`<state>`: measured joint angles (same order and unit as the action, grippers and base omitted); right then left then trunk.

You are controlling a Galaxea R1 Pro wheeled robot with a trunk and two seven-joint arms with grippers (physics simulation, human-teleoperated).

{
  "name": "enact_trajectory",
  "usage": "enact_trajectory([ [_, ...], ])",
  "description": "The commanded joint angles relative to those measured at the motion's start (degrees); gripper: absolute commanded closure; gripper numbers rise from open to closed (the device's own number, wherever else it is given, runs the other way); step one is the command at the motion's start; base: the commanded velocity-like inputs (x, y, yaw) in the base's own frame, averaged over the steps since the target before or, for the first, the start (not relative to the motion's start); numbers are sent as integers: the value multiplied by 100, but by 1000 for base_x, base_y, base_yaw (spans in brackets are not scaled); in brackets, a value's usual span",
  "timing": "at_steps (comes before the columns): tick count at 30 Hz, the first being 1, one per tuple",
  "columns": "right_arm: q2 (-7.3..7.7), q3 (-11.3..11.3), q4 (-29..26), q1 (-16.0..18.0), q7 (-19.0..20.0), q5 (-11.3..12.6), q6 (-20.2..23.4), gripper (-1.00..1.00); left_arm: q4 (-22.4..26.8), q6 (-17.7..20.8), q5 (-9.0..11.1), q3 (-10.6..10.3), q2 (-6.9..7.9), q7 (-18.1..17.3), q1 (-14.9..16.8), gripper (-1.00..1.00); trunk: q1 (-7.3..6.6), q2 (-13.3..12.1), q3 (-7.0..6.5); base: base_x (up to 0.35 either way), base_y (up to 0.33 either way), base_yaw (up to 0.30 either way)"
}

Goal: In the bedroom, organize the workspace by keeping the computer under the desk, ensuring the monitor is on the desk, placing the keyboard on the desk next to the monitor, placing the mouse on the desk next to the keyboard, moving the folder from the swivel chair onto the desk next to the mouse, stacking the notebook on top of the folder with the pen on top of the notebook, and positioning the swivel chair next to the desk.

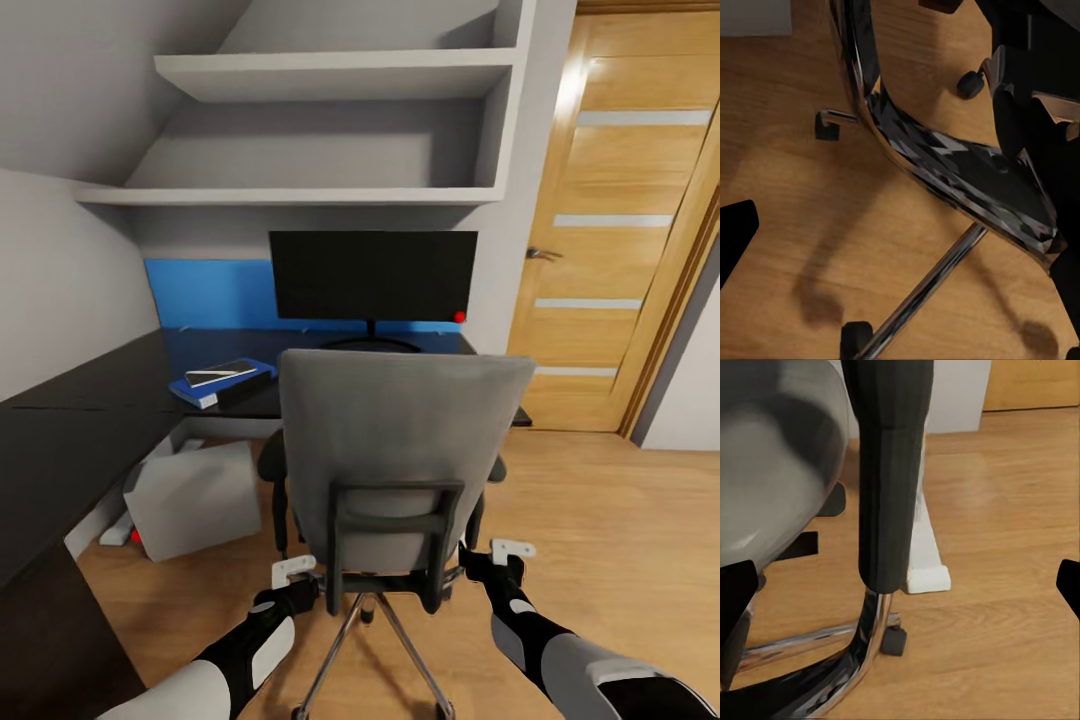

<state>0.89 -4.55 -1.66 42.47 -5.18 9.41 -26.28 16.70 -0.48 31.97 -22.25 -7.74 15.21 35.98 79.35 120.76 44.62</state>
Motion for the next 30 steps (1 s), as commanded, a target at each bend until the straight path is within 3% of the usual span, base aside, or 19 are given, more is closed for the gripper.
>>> enact_trajectory([
  [1,-1,-125,2,7,9,-1,-9,-100,9,-4,33,-59,1,35,6,-100,2,2,4,304,196,0],
  [8,-1,-125,3,7,9,-1,-9,-100,9,-40,28,-60,-4,35,6,-100,2,2,4,209,143,0],
  [30,-1,-125,6,7,9,-1,-9,-100,9,-110,28,-61,-9,35,6,-100,2,2,4,210,4,0],
])
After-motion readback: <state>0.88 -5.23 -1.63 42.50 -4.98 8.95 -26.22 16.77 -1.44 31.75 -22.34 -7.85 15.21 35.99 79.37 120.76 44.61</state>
